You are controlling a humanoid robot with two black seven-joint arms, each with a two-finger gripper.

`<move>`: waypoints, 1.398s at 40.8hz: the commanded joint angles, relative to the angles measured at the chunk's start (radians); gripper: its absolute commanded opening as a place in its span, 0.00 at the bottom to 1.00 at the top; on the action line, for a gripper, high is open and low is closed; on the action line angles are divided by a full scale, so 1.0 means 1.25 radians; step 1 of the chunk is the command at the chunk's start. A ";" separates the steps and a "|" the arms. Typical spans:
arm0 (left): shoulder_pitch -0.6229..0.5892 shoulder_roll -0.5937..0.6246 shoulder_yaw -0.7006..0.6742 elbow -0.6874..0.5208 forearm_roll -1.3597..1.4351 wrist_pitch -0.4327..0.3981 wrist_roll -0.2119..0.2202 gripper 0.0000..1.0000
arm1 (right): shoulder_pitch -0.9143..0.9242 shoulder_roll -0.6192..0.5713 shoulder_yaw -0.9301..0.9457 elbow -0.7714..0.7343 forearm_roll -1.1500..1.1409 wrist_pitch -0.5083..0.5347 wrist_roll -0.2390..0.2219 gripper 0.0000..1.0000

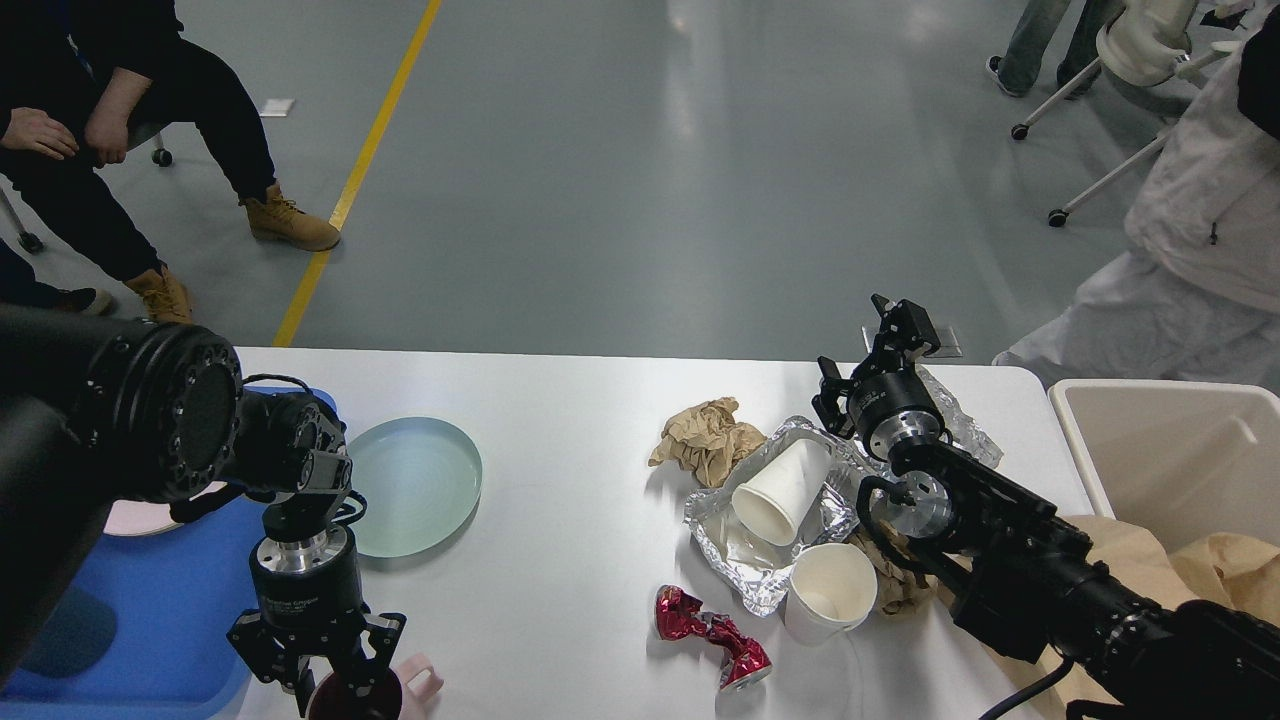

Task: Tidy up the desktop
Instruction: 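Grasp the pink mug and set it on the blue tray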

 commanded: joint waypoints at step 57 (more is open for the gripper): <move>-0.049 0.491 0.026 0.129 -0.003 -0.002 -0.012 0.00 | 0.000 0.000 0.000 0.000 0.000 0.000 0.000 1.00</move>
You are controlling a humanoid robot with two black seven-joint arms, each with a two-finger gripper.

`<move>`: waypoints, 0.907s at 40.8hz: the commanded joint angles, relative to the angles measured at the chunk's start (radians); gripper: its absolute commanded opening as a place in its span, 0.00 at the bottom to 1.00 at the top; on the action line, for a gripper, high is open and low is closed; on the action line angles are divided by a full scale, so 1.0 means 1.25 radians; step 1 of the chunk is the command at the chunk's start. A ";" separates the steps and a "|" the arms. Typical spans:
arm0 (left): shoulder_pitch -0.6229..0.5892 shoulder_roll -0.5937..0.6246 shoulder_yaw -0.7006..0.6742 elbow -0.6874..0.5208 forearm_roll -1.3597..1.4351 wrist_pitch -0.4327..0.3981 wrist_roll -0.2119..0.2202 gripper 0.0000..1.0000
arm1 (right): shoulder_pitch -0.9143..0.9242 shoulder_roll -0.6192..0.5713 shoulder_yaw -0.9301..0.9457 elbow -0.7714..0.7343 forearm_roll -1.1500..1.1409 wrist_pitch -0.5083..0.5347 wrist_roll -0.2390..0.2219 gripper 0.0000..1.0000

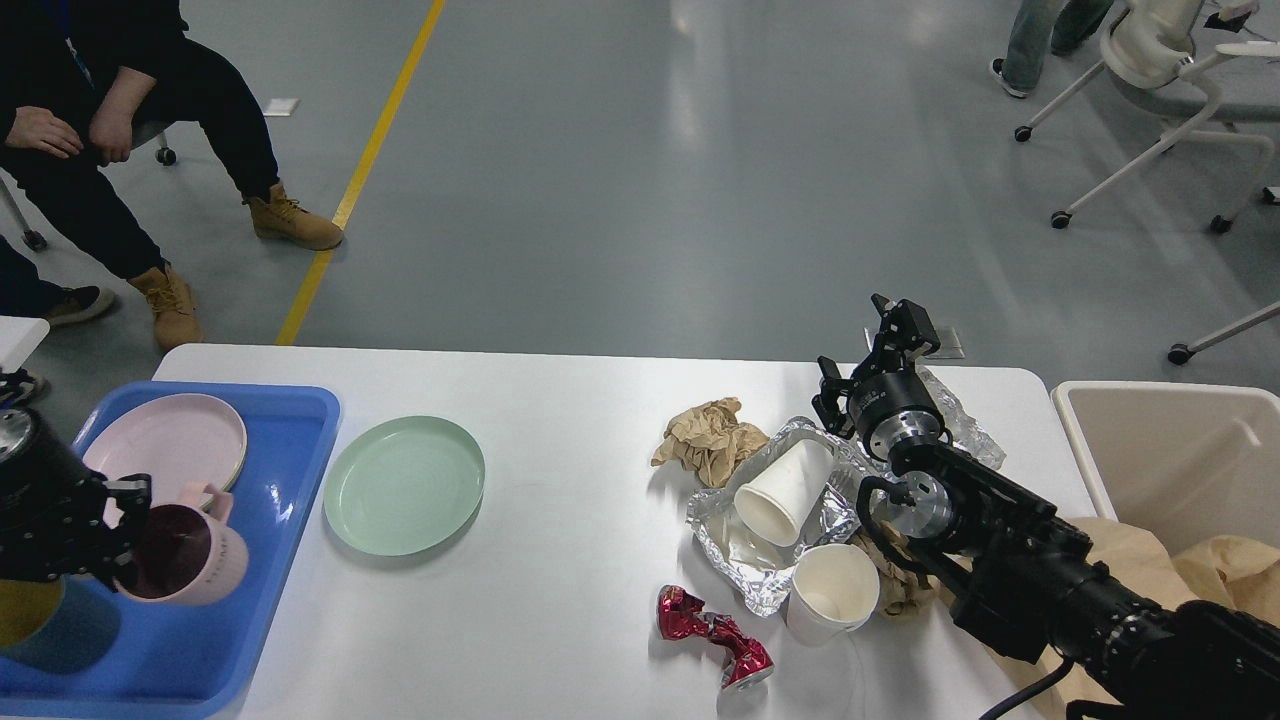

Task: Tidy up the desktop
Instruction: 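Grasp the pink mug and set it on the blue tray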

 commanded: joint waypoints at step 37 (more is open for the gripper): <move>0.214 -0.004 -0.066 0.137 0.002 0.000 0.005 0.33 | 0.000 0.000 0.000 0.000 0.000 0.000 0.000 1.00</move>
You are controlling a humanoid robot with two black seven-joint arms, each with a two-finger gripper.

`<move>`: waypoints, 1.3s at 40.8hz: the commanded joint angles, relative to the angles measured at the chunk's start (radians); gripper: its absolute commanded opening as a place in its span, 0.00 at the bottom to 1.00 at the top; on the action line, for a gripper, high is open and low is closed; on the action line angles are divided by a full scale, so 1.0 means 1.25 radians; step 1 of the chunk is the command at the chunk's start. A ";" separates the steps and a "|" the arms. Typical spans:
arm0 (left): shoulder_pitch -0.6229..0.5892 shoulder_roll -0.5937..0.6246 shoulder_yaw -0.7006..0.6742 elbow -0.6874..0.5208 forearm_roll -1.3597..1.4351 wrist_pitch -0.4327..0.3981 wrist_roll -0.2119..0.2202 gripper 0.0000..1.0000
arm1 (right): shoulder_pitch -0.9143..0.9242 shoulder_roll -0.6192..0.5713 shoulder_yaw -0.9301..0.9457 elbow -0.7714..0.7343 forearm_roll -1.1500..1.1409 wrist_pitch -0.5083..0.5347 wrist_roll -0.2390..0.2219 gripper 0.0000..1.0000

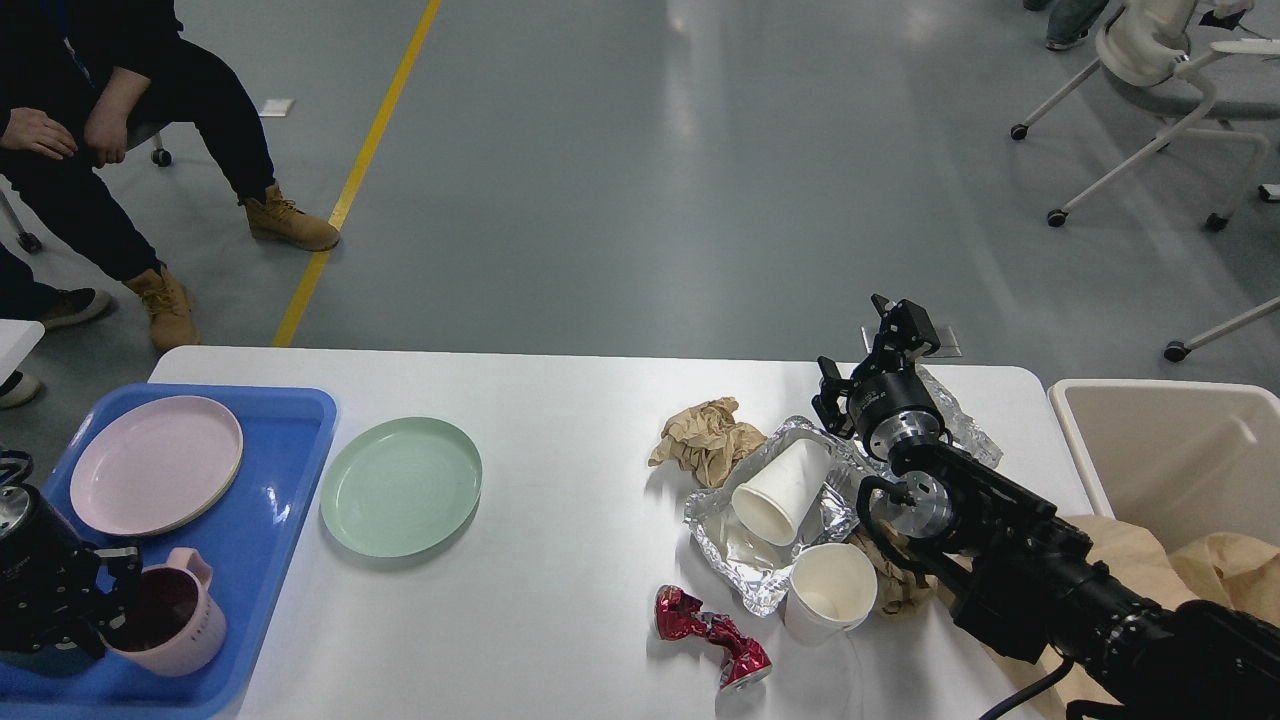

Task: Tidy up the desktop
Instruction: 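Grasp the pink mug and set it on the blue tray, then move the left gripper to the edge of the pale green plate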

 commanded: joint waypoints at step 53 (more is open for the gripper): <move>-0.078 -0.297 -0.026 0.012 -0.001 0.251 0.010 0.91 | 0.000 0.000 0.000 0.000 0.000 0.000 0.000 1.00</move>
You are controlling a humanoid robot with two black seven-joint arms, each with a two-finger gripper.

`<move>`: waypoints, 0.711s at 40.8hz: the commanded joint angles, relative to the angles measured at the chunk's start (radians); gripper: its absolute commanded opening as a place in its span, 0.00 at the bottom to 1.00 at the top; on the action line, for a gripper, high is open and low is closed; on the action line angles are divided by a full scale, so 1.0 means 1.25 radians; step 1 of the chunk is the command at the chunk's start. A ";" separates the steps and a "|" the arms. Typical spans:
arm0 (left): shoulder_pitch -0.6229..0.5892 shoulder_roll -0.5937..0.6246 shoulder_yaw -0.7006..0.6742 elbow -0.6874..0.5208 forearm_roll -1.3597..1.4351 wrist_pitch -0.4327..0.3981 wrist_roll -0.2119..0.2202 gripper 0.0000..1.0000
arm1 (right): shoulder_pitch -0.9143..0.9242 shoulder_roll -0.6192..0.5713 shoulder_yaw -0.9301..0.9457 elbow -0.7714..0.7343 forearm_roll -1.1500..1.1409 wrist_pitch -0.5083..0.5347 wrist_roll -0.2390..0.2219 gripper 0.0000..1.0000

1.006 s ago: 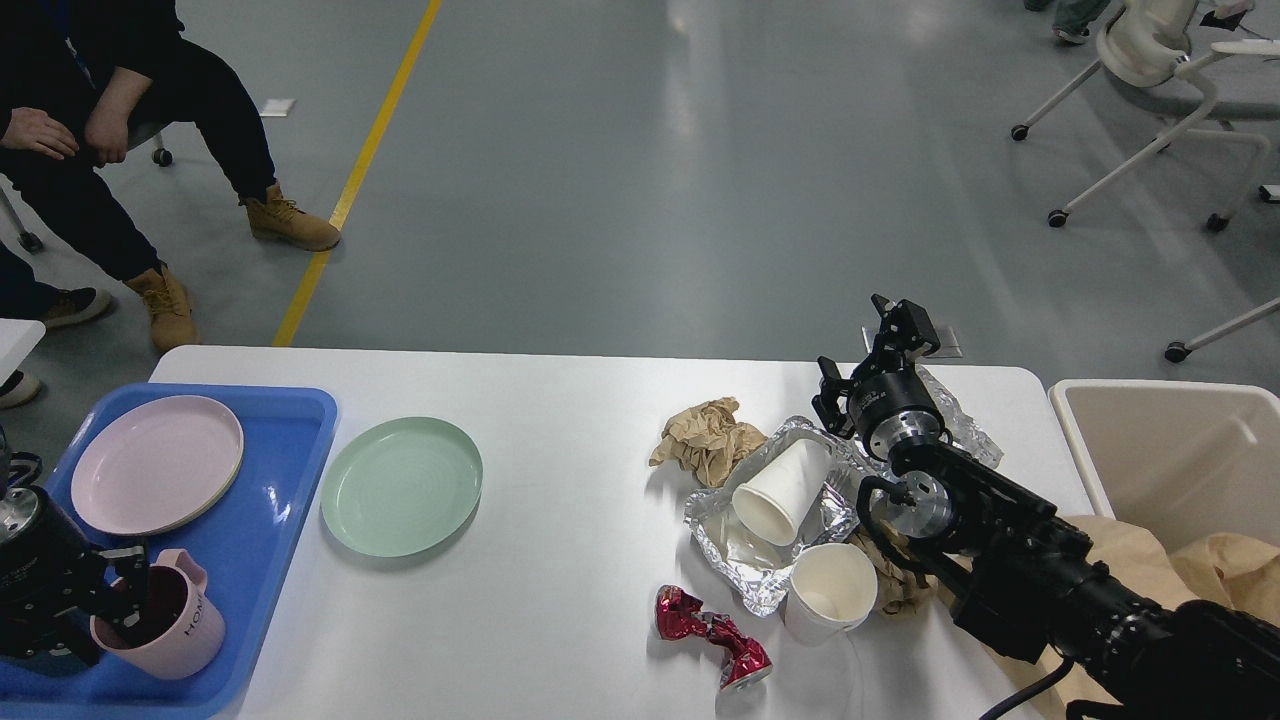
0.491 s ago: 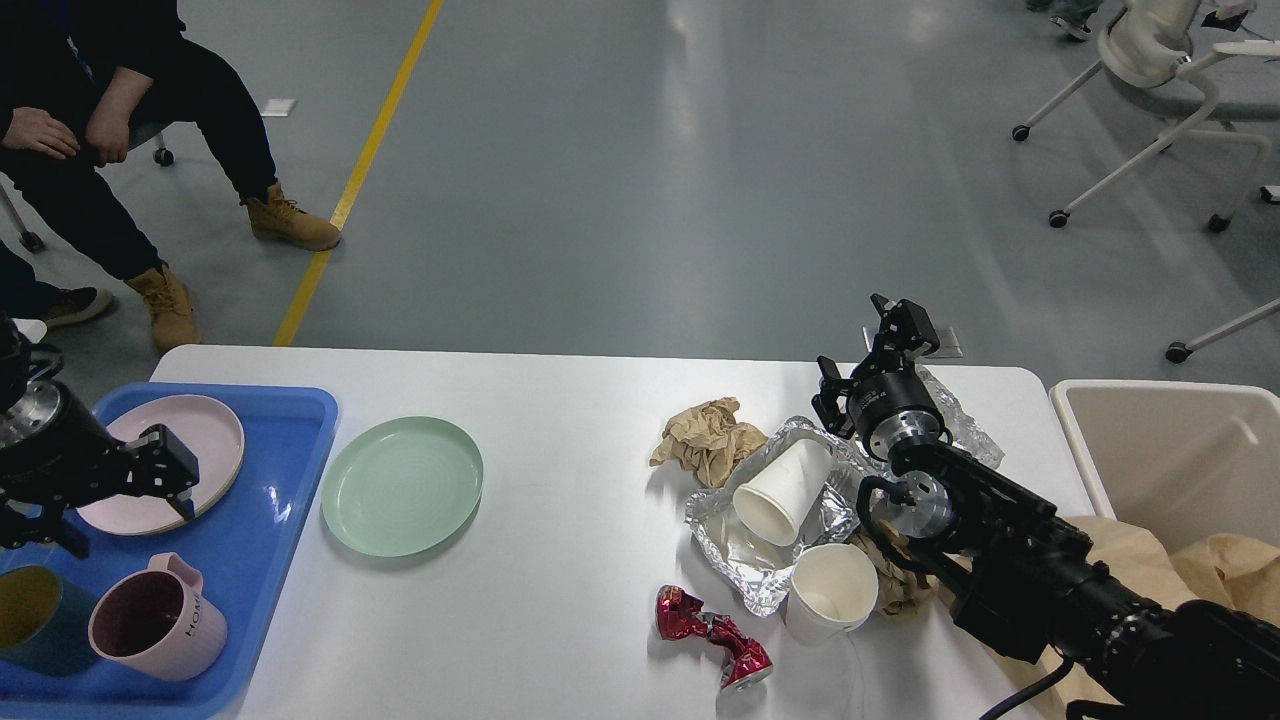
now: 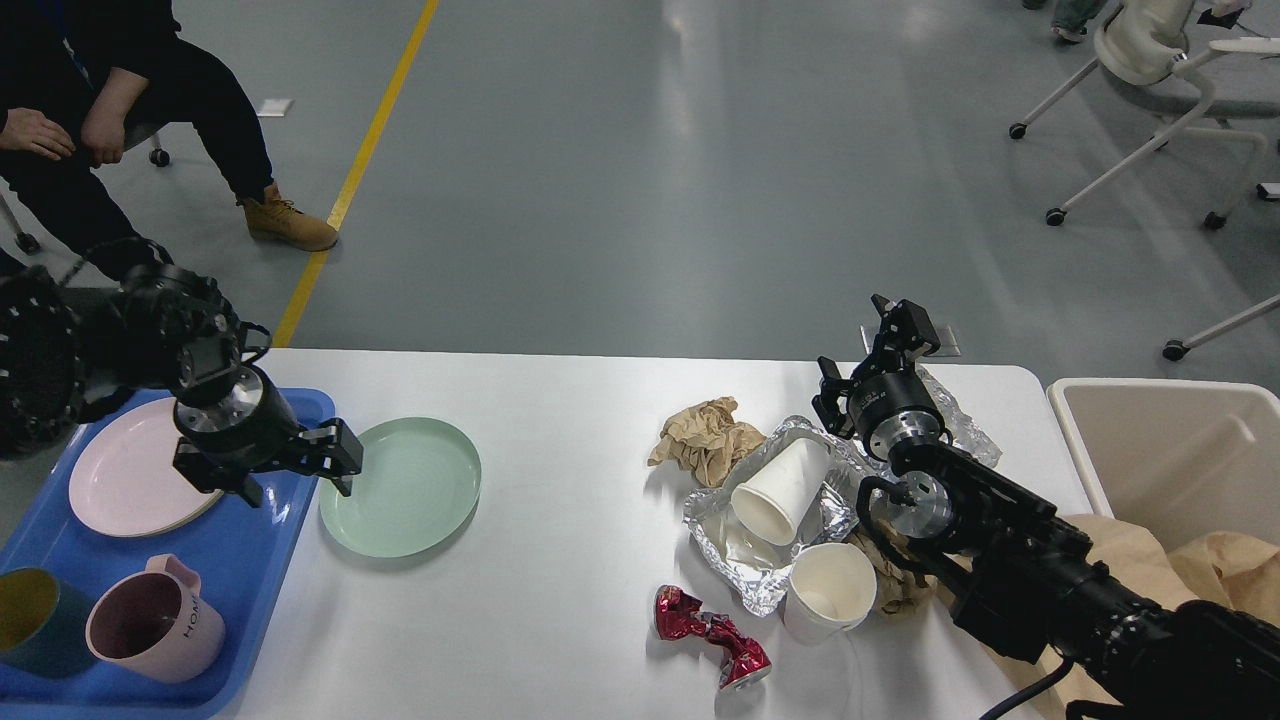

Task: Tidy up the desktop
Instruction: 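Move the left gripper to the edge of the pale green plate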

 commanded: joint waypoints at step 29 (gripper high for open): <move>0.148 0.011 -0.234 0.076 -0.026 0.075 0.196 0.91 | 0.000 0.000 0.000 0.000 0.000 0.000 0.000 1.00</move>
